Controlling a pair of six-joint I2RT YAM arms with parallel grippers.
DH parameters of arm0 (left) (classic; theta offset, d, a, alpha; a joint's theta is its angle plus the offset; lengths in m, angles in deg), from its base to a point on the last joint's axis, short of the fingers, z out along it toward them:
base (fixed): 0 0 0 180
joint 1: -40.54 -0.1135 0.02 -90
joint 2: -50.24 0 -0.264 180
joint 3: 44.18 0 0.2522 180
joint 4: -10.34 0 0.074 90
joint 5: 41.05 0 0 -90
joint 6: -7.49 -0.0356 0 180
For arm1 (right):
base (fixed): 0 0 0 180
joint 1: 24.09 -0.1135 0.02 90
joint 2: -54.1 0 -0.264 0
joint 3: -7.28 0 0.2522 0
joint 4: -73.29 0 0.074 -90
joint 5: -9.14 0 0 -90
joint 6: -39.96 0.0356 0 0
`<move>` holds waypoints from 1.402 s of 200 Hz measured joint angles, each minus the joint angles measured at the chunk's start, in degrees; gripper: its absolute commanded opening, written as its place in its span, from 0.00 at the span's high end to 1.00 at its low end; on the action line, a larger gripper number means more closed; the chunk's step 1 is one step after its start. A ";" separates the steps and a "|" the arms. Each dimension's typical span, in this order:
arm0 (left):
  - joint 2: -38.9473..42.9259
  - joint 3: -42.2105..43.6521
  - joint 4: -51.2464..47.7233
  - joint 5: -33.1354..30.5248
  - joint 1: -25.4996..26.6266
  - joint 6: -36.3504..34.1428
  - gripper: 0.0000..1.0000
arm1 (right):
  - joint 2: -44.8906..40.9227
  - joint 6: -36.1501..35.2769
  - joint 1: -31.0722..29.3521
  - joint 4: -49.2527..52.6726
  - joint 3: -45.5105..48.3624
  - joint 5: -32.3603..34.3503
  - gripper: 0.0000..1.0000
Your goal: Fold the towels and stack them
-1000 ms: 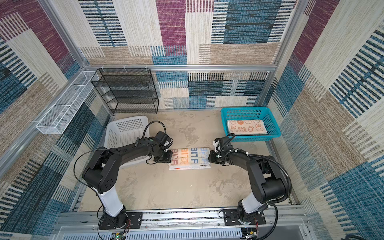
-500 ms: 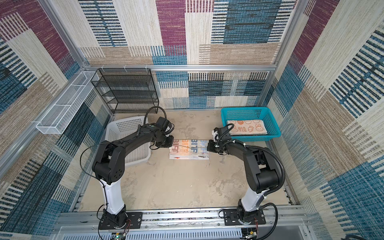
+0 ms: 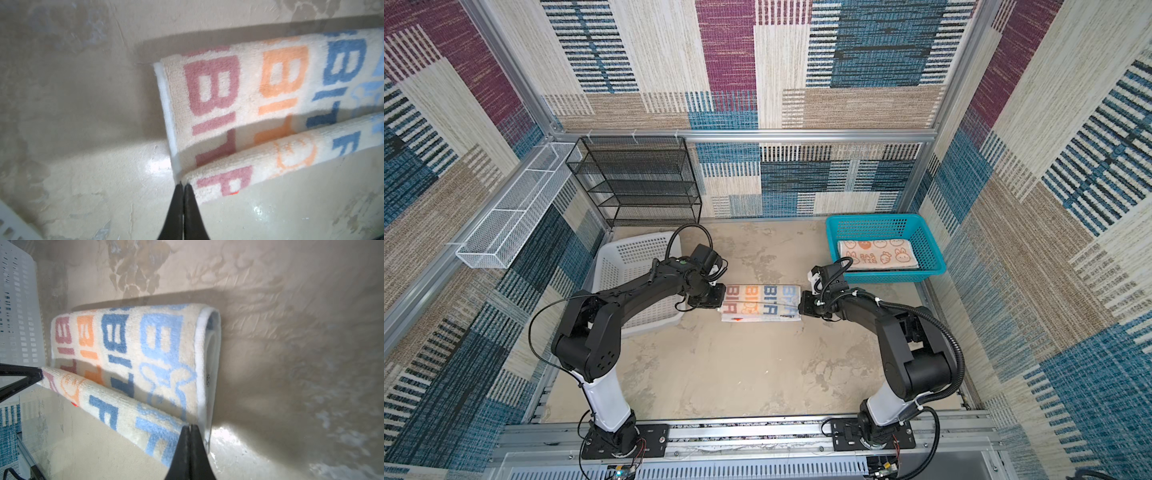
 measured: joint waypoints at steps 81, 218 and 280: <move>-0.55 3.23 3.08 2.29 1.66 0.61 1.00 | 1.68 0.35 -0.46 -2.80 1.20 -0.48 0.88; 8.15 1.14 6.14 8.83 1.46 7.61 0.22 | -4.31 3.43 -1.90 -1.51 -5.55 -4.66 0.01; 6.38 13.81 21.16 17.68 1.38 18.99 0.18 | -1.81 11.67 -3.28 -12.68 5.27 -13.09 0.01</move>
